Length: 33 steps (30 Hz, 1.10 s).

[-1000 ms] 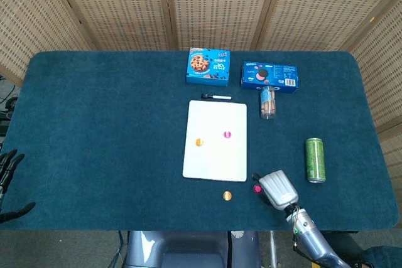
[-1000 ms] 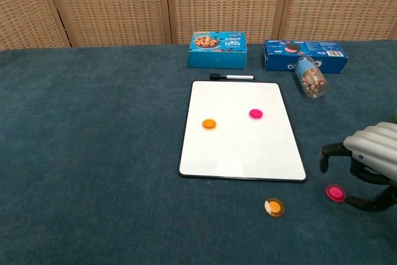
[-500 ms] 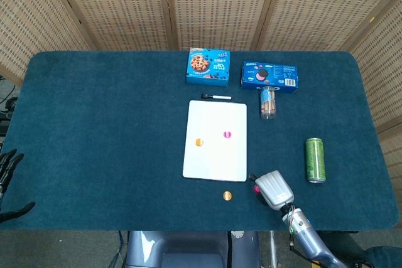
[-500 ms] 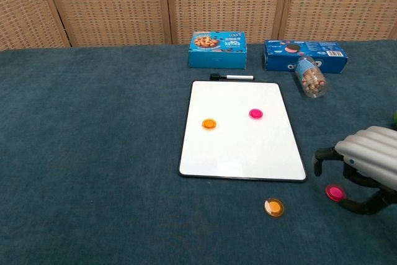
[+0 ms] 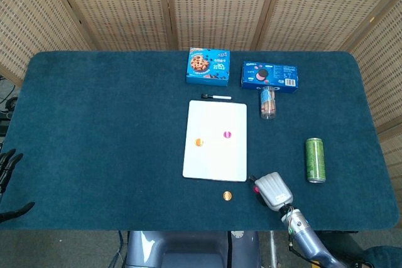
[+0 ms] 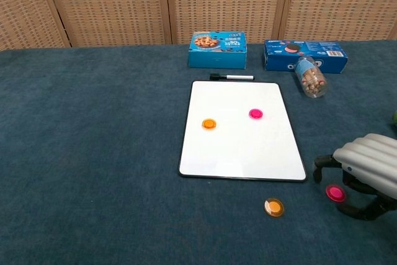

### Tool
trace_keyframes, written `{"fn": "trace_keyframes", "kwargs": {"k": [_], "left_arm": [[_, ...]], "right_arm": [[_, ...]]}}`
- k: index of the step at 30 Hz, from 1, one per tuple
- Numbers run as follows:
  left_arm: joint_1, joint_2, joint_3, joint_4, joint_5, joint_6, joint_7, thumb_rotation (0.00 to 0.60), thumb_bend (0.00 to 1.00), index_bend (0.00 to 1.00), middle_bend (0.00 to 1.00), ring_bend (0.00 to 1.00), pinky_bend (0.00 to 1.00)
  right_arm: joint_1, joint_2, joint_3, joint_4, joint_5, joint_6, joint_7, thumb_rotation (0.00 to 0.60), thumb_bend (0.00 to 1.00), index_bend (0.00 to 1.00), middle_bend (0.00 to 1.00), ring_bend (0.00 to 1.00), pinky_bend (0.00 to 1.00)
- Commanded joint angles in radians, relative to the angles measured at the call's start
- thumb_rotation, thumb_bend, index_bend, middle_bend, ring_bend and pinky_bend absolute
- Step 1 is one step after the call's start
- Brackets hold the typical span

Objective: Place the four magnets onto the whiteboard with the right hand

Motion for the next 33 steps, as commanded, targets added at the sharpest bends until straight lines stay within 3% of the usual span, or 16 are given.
{"fn": "trace_keyframes", "kwargs": {"k": [1, 8, 13, 17, 33], "left_arm": [[0.0, 0.0, 0.0, 0.0, 0.0, -0.001, 0.0, 0.6, 0.0, 0.0, 0.0, 0.0, 0.0], [-0.001, 0.0, 0.0, 0.0, -0.002, -0.002, -0.002, 0.6, 0.0, 0.0, 0.0, 0.0, 0.0], [-0.001, 0.0, 0.001, 0.0, 0.0, -0.004, 0.0, 0.6, 0.0, 0.0, 0.0, 0.0, 0.0], [0.0, 0.001, 0.001, -0.001, 0.0, -0.002, 0.001, 0.6, 0.0, 0.0, 0.0, 0.0, 0.0], [0.0, 0.001, 0.003, 0.0, 0.003, -0.001, -0.002, 0.6, 0.0, 0.0, 0.0, 0.0, 0.0]], "right_arm": [[-0.002, -0.004, 0.002, 0.008, 0.0, -0.004, 0.002, 0.6, 0.34, 0.37, 0.95, 0.94, 1.0], [-0.006, -0.004, 0.008, 0.02, 0.004, -0.015, 0.009, 0.6, 0.34, 0.38, 0.95, 0.94, 1.0], [-0.01, -0.006, 0.01, 0.025, -0.003, -0.015, 0.02, 0.6, 0.34, 0.51, 0.95, 0.94, 1.0], [-0.012, -0.009, 0.012, 0.03, -0.01, -0.013, 0.027, 0.6, 0.34, 0.55, 0.95, 0.94, 1.0], [-0.023, -0.006, 0.018, 0.036, -0.03, -0.002, 0.061, 0.6, 0.34, 0.59, 0.95, 0.94, 1.0]]}}
